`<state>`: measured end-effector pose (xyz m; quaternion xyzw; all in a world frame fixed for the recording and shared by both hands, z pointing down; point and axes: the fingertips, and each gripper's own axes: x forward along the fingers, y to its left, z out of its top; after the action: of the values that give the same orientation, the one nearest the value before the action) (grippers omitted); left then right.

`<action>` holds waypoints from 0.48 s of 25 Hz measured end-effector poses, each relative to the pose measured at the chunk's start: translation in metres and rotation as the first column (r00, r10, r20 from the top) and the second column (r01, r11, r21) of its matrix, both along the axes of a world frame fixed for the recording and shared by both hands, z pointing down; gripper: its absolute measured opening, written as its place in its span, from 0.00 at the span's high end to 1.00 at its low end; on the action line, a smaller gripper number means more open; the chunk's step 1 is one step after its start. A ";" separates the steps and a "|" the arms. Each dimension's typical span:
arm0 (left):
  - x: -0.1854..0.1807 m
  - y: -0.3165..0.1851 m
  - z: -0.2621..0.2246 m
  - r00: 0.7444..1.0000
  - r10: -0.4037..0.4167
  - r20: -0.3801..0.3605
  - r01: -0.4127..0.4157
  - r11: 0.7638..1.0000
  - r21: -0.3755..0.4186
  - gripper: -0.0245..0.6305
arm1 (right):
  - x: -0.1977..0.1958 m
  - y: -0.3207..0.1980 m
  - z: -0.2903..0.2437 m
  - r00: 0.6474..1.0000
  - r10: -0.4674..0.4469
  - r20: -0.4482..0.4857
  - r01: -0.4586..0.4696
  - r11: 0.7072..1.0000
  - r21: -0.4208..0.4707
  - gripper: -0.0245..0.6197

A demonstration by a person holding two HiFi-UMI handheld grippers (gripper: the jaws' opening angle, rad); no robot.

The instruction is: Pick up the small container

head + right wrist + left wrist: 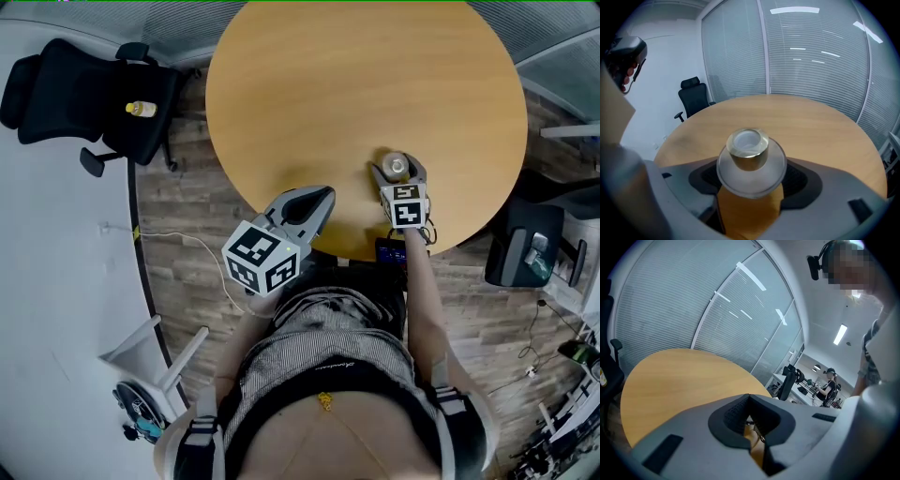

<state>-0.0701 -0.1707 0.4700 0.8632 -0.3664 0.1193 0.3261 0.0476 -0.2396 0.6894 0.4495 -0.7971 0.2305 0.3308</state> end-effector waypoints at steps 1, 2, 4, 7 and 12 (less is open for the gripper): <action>-0.001 0.000 0.000 1.000 0.000 -0.001 0.000 1.000 0.001 0.96 | 0.000 0.000 0.000 1.000 -0.002 0.000 0.002 1.000 -0.002 0.44; -0.001 0.000 -0.001 1.000 0.000 -0.003 0.000 1.000 0.001 0.96 | 0.001 0.001 0.000 1.000 -0.007 -0.001 0.007 1.000 -0.005 0.44; 0.000 0.000 -0.001 1.000 0.004 -0.007 -0.004 1.000 0.002 0.96 | 0.001 0.002 0.001 1.000 -0.019 -0.005 0.019 1.000 -0.007 0.44; 0.001 0.000 -0.001 1.000 0.009 -0.015 -0.009 1.000 0.003 0.96 | 0.000 0.001 0.002 0.999 -0.032 -0.010 0.032 0.999 -0.005 0.44; 0.002 0.001 -0.001 1.000 0.012 -0.020 -0.012 1.000 0.005 0.96 | -0.001 0.001 0.001 0.999 -0.030 -0.010 0.030 1.000 -0.004 0.44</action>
<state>-0.0677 -0.1699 0.4687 0.8674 -0.3583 0.1117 0.3268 0.0468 -0.2385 0.6908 0.4378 -0.8018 0.2249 0.3390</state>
